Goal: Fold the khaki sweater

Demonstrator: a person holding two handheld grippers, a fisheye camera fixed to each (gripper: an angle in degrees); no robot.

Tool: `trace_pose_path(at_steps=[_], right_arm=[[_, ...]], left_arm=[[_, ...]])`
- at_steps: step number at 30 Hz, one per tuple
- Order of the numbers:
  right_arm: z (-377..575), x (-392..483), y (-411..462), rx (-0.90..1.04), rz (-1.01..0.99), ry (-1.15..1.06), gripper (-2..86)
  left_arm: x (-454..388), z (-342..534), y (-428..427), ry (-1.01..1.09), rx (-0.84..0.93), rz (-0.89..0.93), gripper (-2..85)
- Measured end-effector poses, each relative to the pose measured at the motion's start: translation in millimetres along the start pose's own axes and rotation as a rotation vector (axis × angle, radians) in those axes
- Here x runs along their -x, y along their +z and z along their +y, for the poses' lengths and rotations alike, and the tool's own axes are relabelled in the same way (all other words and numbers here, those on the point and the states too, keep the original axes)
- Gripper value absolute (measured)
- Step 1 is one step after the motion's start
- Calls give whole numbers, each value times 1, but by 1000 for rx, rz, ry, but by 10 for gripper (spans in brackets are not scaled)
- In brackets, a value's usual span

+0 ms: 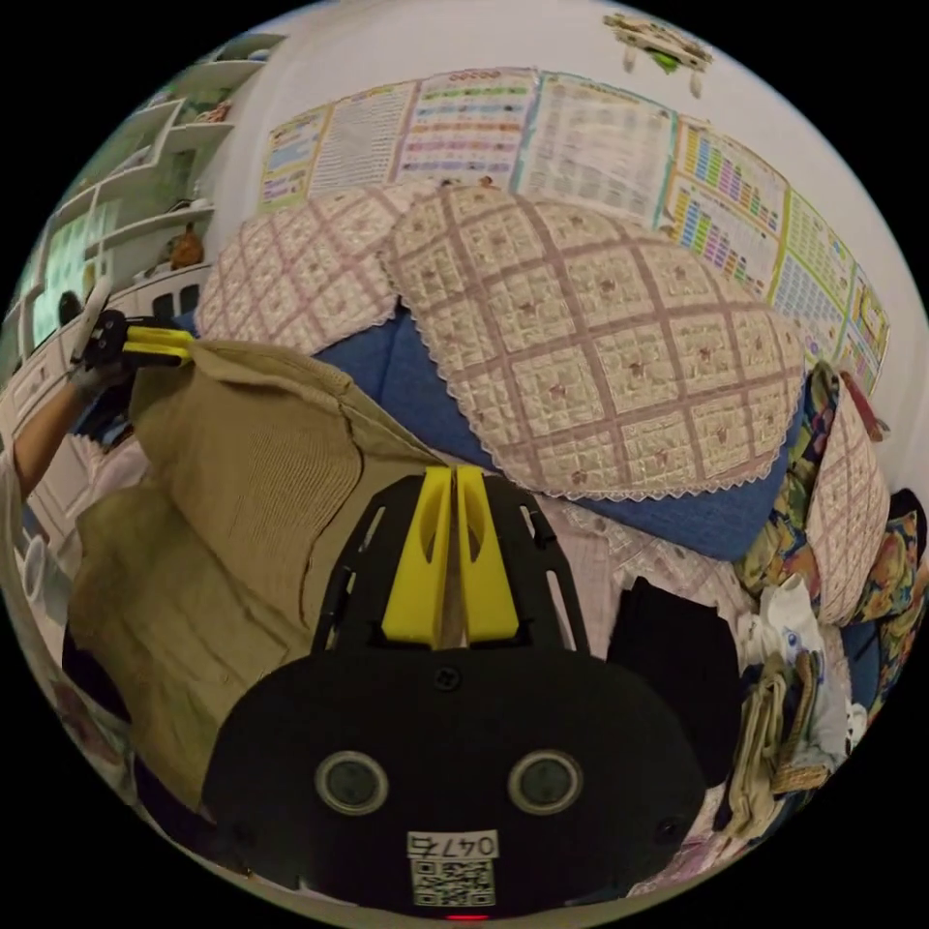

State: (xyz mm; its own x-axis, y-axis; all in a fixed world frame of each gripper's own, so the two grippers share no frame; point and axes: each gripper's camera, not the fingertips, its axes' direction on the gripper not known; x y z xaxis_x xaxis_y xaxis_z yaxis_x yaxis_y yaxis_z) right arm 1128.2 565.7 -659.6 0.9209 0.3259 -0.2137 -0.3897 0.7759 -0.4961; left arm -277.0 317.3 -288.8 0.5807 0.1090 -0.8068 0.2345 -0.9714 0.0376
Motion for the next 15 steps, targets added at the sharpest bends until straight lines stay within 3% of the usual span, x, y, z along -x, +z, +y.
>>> trace_pose_path(at_steps=[5,12,15], right_arm=[[-12,-35,130,134,42,89,-5],[7,-57,229,262,-1,165,9],[19,-67,255,293,40,249,84]], left_arm=[[-11,-33,126,-12,65,-36,53],[-55,-29,261,35,201,-5,58],[-59,-17,287,-20,235,-4,77]])
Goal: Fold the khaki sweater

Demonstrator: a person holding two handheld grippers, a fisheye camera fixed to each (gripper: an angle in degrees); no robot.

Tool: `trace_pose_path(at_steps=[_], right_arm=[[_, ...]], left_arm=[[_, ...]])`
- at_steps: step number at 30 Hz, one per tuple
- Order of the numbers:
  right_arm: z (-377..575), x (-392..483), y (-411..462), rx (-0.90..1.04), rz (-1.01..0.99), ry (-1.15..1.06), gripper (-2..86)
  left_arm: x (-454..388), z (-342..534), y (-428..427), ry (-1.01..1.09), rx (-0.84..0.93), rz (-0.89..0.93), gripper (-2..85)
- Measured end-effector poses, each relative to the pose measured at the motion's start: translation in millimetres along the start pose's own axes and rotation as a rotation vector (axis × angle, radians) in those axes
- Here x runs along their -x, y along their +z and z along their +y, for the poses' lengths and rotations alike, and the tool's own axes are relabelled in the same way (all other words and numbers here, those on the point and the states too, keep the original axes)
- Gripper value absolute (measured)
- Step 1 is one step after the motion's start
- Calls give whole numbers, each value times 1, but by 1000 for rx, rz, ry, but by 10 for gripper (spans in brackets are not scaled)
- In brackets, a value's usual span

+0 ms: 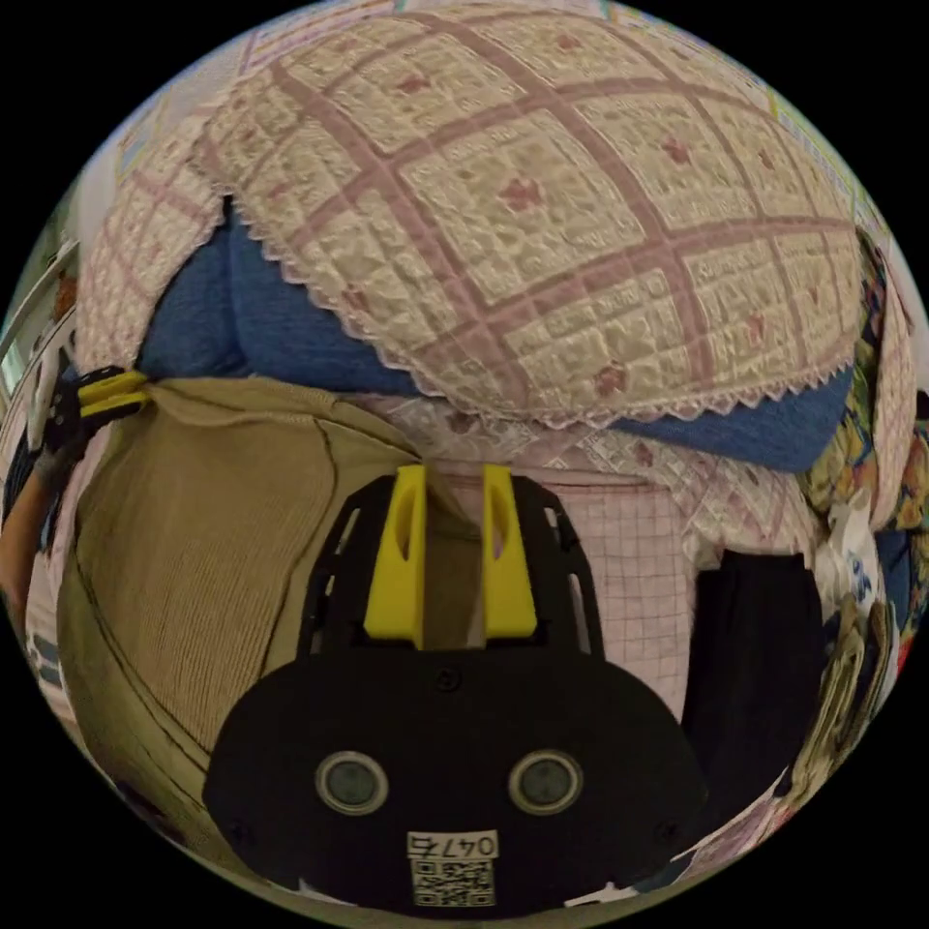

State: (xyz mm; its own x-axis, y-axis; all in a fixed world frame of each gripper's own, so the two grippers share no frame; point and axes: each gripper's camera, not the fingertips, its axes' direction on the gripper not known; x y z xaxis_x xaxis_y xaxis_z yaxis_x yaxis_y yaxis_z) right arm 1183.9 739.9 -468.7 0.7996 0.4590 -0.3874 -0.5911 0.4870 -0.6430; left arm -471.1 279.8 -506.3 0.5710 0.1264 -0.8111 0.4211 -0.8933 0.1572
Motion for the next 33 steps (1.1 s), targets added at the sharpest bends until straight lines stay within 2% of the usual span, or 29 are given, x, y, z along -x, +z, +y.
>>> trace_pose_path(at_steps=[1,3,6,9,11,14,17,21,24,27,33], right_arm=[[0,-7,8,24,39,54,114],[2,-18,9,26,56,115,120],[20,-28,-23,-141,66,190,87],[39,-19,-53,-260,71,122,33],[51,-4,-69,-274,26,14,1],[80,18,-98,-275,18,-31,-9],[136,61,-151,-389,78,-149,-10],[218,115,-213,-474,105,-239,-4],[283,157,-241,-421,-17,-268,-8],[332,194,-239,-276,-130,-226,2],[364,248,-219,-93,-204,-227,17]], left_arm=[[2,3,2,-19,-1,9,79],[23,22,-2,-133,-44,67,82],[65,60,-30,-319,-157,104,79],[105,108,-64,-459,-255,203,53],[109,136,-92,-432,-299,272,23],[87,199,-166,-330,-410,273,-1],[57,279,-251,-270,-521,290,-7],[26,399,-343,-380,-575,311,-8],[-2,454,-372,-412,-521,364,-9],[-39,479,-390,-429,-476,386,-9],[-91,446,-427,-360,-567,592,-8]])
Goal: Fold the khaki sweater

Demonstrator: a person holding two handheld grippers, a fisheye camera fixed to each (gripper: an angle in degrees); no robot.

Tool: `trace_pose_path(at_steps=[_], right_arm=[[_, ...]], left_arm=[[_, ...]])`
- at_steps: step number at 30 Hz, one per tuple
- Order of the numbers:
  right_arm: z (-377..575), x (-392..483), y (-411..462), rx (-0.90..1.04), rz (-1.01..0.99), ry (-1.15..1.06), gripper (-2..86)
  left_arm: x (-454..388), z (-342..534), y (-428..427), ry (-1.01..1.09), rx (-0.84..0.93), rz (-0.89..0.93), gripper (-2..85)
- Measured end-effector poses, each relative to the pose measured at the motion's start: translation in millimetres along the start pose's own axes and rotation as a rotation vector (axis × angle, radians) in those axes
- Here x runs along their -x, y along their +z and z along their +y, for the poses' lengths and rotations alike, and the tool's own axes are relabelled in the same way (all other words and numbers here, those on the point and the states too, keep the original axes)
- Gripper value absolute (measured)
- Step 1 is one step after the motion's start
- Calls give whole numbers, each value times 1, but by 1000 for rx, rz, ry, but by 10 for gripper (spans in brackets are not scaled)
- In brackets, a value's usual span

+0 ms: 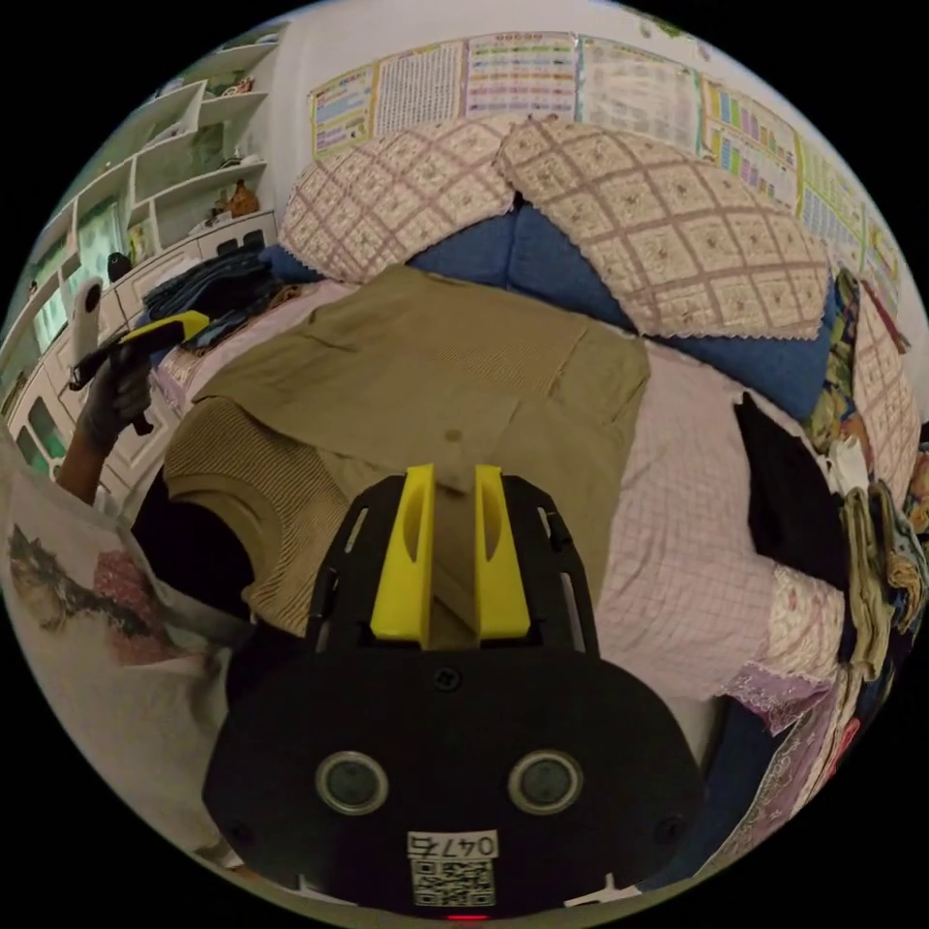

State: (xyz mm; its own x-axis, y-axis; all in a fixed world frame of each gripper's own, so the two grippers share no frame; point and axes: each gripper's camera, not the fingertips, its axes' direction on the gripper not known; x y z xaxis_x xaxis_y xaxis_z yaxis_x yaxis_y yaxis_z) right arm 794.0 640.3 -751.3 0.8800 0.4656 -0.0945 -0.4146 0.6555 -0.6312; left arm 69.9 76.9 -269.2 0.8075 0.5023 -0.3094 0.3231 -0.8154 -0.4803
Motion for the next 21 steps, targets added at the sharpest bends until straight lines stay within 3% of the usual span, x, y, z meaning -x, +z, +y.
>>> trace_pose_path(at_steps=[5,13,21], right_arm=[[-9,4,26,114,-7,121,12],[7,1,42,120,-206,290,26],[11,15,5,-51,-328,333,-11]], left_arm=[[-57,-47,21,46,38,71,5],[-176,-88,52,258,201,-46,78],[-216,-124,98,231,296,-21,120]])
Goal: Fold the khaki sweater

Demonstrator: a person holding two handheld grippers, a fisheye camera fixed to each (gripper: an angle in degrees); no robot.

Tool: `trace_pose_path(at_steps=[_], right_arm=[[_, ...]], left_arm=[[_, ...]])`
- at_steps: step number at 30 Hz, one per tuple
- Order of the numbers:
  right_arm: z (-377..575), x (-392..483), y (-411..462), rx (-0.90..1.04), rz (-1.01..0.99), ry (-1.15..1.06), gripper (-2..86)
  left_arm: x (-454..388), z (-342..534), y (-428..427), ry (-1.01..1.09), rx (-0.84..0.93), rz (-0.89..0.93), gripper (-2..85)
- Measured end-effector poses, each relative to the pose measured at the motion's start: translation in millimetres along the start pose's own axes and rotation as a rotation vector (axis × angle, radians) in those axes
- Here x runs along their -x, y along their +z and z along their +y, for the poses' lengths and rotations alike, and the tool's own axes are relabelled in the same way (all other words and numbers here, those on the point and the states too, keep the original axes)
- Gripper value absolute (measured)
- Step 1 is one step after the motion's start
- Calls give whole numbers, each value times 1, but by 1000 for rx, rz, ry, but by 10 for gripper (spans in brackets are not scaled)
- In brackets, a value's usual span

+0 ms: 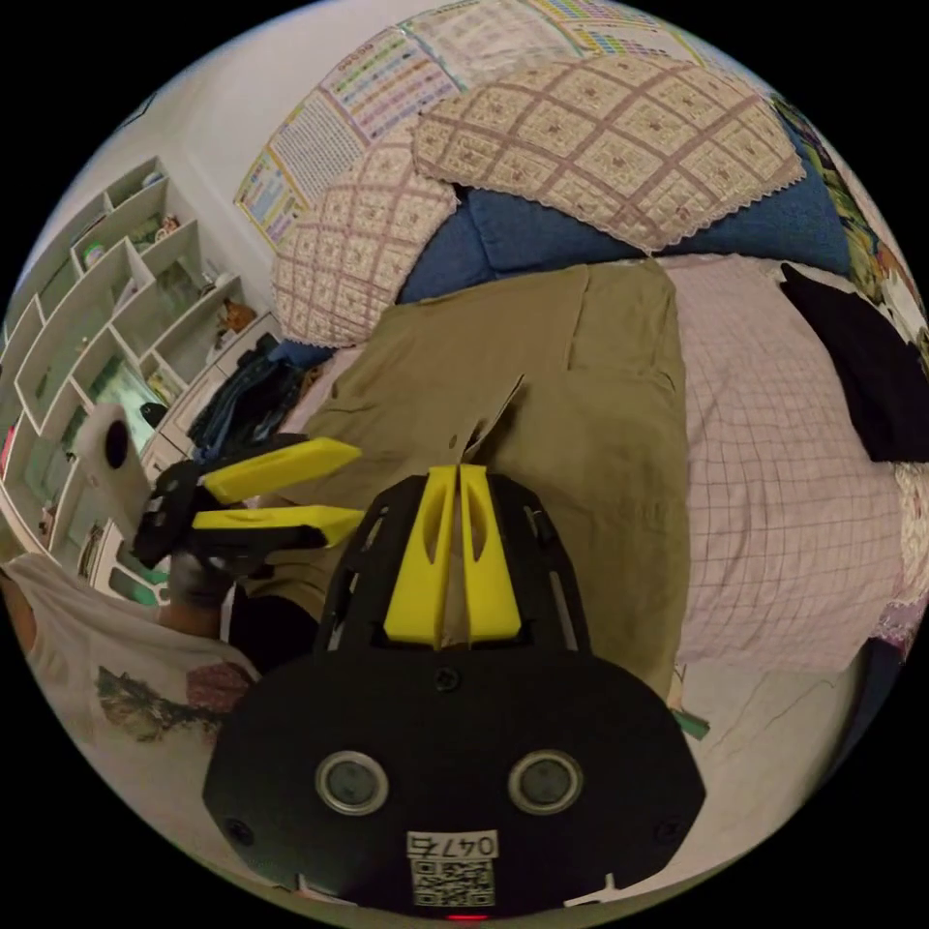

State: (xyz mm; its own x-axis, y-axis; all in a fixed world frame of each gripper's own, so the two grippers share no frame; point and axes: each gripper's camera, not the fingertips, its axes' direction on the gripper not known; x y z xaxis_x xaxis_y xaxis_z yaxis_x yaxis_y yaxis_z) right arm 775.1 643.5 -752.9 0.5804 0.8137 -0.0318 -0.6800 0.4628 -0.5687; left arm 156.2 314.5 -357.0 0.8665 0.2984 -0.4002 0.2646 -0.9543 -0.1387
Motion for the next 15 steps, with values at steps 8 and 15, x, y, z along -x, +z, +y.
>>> trace_pose_path(at_steps=[8,15], right_arm=[[-7,84,-31,-95,-197,-176,-11],[-11,148,-47,-137,-116,-312,-3]], left_arm=[[-9,8,-35,-81,-90,-118,38],[102,123,-198,-323,-275,-425,-9]])
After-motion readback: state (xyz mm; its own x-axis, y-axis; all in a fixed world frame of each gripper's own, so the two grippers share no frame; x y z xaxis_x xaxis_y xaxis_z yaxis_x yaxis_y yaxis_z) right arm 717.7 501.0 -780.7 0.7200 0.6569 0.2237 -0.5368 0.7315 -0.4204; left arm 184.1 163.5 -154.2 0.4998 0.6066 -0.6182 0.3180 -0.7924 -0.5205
